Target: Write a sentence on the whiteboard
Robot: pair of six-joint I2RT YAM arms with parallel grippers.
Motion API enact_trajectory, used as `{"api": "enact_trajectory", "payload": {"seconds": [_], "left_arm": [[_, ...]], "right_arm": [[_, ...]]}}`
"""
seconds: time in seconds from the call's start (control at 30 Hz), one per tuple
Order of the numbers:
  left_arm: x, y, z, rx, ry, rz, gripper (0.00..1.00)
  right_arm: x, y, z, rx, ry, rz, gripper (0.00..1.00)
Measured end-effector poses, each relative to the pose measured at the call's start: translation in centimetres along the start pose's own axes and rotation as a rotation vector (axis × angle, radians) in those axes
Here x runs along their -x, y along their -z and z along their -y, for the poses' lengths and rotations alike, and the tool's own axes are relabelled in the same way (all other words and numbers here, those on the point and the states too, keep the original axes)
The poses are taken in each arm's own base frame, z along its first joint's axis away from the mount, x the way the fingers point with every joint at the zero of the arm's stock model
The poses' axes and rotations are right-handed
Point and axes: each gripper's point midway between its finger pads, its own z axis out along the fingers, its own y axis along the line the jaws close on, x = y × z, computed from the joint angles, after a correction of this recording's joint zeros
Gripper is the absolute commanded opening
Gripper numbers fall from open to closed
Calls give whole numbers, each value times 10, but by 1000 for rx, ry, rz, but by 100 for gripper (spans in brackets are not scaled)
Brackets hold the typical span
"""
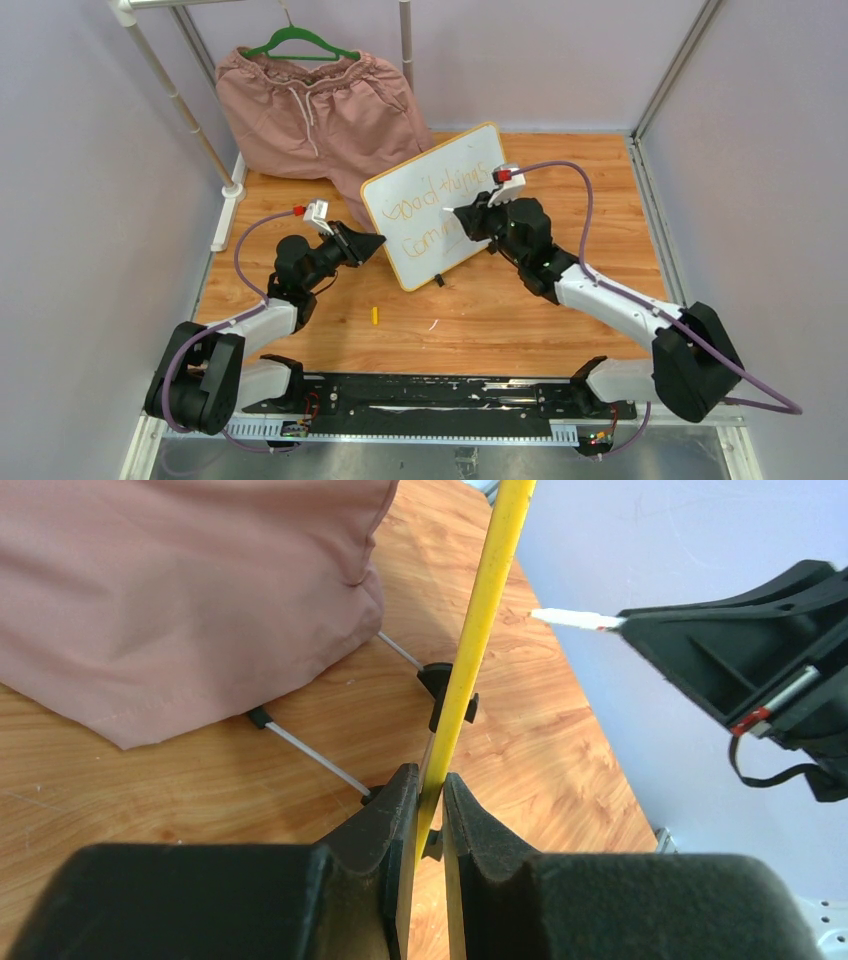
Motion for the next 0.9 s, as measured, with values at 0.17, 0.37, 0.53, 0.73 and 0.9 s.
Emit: {"api": "enact_trajectory", "payload": {"seconds": [0.17,0.37,0.53,0.73,0.9], "left_arm": [[0,0,0,0,0,0,19],[0,0,0,0,0,0,19],[0,0,0,0,0,0,19],[0,0,0,0,0,0,19],[0,0,0,0,0,0,19]], "right_arm": [[26,18,3,-6,-7,69,0],[17,37,37,-87,-23,76,0],[-18,46,66,-157,-53,18,0],[-33,43,72,-164,-83,9,0],[-29,36,74,-159,-108,58,0]]}}
